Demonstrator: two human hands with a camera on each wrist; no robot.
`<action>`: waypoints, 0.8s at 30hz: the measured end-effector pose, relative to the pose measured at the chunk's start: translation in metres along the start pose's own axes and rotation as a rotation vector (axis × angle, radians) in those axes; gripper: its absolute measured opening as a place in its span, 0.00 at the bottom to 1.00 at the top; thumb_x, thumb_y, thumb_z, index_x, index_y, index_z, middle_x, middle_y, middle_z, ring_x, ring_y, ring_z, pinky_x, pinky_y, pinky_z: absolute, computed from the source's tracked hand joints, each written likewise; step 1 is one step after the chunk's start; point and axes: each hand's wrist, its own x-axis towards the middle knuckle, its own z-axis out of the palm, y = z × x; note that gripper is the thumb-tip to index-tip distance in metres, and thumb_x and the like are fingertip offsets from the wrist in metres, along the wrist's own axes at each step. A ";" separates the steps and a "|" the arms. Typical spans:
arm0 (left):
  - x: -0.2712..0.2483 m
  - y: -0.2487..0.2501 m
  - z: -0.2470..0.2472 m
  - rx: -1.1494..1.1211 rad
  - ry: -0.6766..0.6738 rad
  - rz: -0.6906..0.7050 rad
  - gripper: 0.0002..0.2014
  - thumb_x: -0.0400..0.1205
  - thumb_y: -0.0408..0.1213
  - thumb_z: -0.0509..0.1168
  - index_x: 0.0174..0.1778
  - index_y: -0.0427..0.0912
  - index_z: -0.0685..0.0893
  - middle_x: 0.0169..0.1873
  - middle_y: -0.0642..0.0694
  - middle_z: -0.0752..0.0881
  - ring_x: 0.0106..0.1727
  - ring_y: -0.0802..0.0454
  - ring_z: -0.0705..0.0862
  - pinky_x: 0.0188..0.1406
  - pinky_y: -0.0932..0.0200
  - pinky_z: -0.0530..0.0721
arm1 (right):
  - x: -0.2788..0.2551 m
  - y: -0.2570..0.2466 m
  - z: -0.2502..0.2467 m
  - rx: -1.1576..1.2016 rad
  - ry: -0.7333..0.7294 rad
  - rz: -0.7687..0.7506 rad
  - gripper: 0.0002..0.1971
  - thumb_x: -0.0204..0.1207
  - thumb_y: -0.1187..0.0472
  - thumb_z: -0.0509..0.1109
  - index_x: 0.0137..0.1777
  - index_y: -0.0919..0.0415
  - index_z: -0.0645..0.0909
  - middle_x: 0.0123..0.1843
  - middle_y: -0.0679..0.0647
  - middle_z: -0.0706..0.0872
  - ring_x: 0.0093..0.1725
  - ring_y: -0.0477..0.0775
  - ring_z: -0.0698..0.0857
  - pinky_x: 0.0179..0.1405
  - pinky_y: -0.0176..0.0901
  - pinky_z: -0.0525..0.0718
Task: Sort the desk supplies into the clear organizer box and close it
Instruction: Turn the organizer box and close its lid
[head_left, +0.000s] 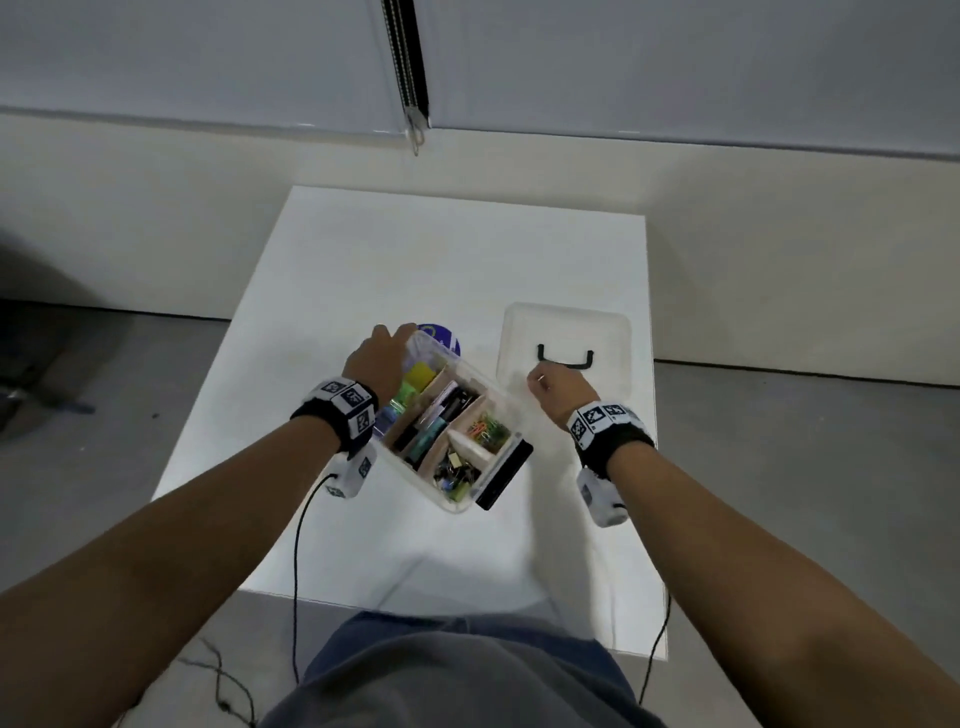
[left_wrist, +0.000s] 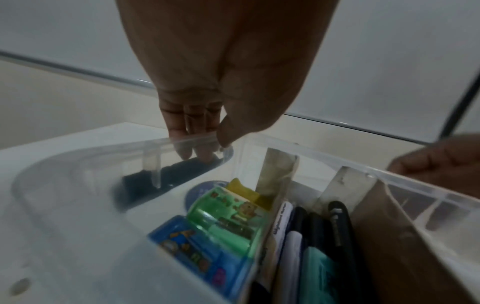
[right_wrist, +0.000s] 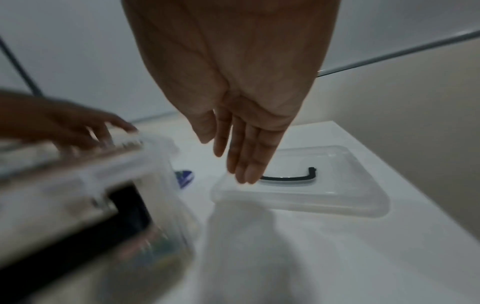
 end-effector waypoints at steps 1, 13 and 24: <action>0.000 -0.007 -0.001 -0.008 0.003 -0.029 0.31 0.80 0.24 0.56 0.81 0.47 0.63 0.61 0.32 0.73 0.55 0.31 0.81 0.51 0.40 0.82 | 0.009 0.005 0.000 -0.099 -0.006 0.020 0.14 0.83 0.56 0.59 0.64 0.59 0.77 0.64 0.61 0.83 0.63 0.63 0.83 0.60 0.53 0.80; -0.019 -0.034 0.010 -0.048 0.062 -0.231 0.26 0.84 0.32 0.54 0.80 0.43 0.60 0.60 0.31 0.75 0.54 0.31 0.81 0.52 0.38 0.83 | 0.032 0.036 0.054 -0.663 0.048 -0.012 0.20 0.78 0.72 0.58 0.70 0.69 0.70 0.67 0.65 0.76 0.67 0.66 0.77 0.57 0.54 0.81; -0.024 -0.043 0.007 -0.214 0.031 -0.270 0.20 0.86 0.37 0.52 0.75 0.44 0.65 0.61 0.31 0.78 0.57 0.31 0.82 0.56 0.41 0.78 | 0.011 -0.022 -0.024 -0.467 0.241 -0.082 0.22 0.76 0.71 0.65 0.70 0.68 0.69 0.67 0.63 0.74 0.64 0.64 0.75 0.50 0.52 0.79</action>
